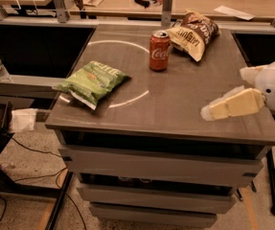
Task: Knock coke can over
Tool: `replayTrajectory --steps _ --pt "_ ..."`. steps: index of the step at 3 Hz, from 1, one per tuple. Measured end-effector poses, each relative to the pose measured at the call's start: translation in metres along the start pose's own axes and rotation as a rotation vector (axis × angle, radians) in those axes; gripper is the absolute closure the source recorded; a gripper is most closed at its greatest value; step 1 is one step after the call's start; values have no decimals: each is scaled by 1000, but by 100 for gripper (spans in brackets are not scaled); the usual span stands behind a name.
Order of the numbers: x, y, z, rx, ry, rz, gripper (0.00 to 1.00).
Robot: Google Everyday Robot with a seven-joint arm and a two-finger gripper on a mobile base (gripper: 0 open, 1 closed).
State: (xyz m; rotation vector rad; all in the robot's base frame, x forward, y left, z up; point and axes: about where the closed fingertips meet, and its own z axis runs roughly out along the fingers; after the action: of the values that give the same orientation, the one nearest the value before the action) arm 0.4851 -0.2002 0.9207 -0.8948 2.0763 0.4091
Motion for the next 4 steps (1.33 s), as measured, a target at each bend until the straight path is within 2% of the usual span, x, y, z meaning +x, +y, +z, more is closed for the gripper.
replayTrajectory --steps 1,2,3,4 --pt "0 -8 23 -46 -90 45 0" --pt "-2 -23 53 -115 -157 75 0" --pt "-2 -40 82 -181 -180 81 0" --pt "-13 -54 105 -217 -192 38 0"
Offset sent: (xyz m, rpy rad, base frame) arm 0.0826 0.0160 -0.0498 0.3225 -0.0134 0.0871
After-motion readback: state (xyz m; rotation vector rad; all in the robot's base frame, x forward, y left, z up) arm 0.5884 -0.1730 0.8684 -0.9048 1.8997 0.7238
